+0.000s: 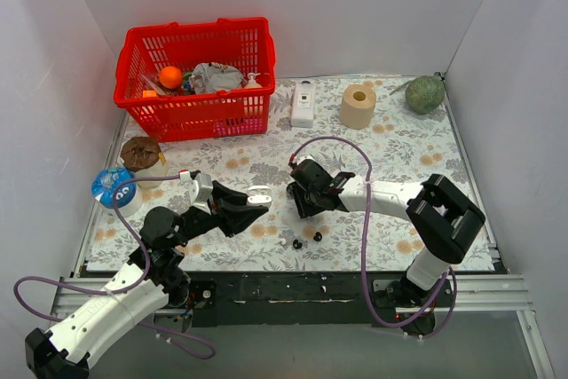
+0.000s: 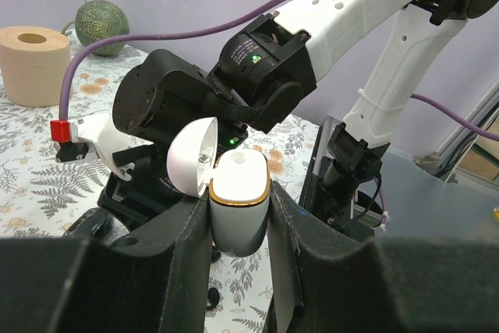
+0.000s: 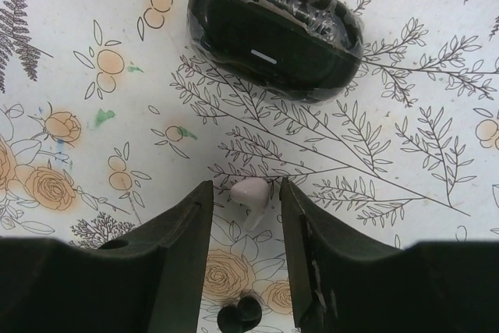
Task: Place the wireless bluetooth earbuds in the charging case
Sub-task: Pick up the earbud from the center of the board.
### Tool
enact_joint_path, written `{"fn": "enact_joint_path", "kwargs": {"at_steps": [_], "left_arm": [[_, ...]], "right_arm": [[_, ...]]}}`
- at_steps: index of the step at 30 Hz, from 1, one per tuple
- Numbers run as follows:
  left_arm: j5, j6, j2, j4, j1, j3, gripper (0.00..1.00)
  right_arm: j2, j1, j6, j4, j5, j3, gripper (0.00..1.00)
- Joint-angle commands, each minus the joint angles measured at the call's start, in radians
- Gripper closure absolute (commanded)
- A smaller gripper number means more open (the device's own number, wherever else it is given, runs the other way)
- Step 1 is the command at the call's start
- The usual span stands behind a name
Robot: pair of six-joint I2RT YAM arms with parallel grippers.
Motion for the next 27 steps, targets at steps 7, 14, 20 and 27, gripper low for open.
{"fn": "enact_joint_path", "kwargs": {"at_steps": [7,14,20,27], "left_arm": [[0.005,-0.005,-0.009,0.006,-0.005,0.004,1.00],[0.004,-0.008,-0.009,0.005,-0.003,0.003,1.00],[-0.010,-0.006,0.005,0.022,-0.005,0.006,1.00],[-0.060,0.009,0.103,0.127,-0.003,0.052,1.00]], "right_arm": [[-0.013,0.010,0.014,-0.016,-0.003,-0.049,0.62],[-0.030,0.009,0.014,-0.007,-0.008,-0.062,0.86],[-0.204,0.010,-0.006,0.033,0.027,-0.075,0.99],[-0.504,0.018,-0.145,0.015,0.082,0.062,0.99]]}}
